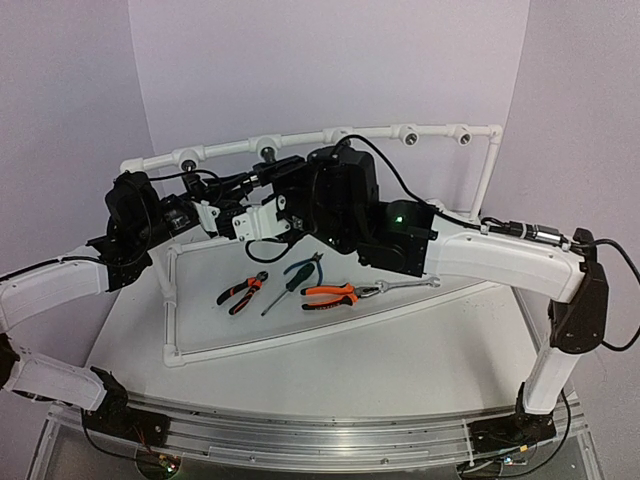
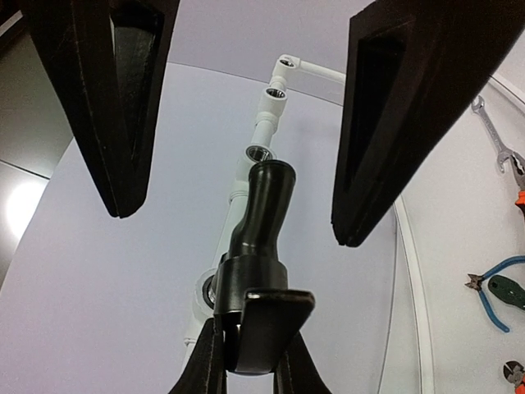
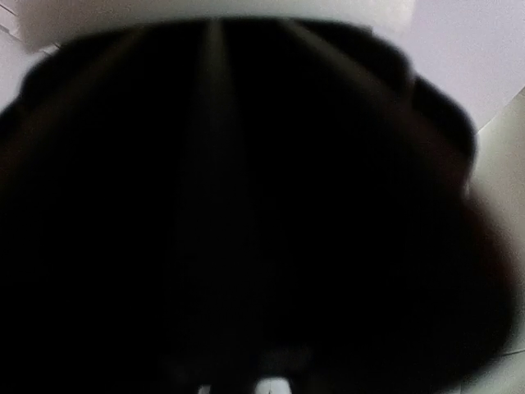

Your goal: Install the water faucets

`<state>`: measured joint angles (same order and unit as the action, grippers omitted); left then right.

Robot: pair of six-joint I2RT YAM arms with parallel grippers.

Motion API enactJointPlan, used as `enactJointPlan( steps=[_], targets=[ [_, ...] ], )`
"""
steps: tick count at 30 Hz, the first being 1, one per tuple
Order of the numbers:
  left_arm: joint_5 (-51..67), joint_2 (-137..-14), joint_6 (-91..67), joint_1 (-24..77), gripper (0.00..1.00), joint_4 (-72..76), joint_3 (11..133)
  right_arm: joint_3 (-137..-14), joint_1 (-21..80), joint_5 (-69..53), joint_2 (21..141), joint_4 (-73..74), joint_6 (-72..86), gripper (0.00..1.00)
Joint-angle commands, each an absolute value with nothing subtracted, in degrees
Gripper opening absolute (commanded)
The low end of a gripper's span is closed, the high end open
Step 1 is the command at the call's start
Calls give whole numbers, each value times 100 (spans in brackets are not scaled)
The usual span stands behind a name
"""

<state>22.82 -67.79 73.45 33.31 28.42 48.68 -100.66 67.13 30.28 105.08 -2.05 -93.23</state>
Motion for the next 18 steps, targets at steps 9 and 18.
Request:
enactJointPlan(
  steps=[9, 18],
  targets=[
    [2274, -6829, 7241, 3375, 0, 3184, 5342, -9429, 6355, 2685, 9754, -115, -9325, 72],
    [2306, -6838, 7257, 3375, 0, 3164, 5379, -9736, 6024, 2155, 9968, -105, -9513, 72]
  ],
)
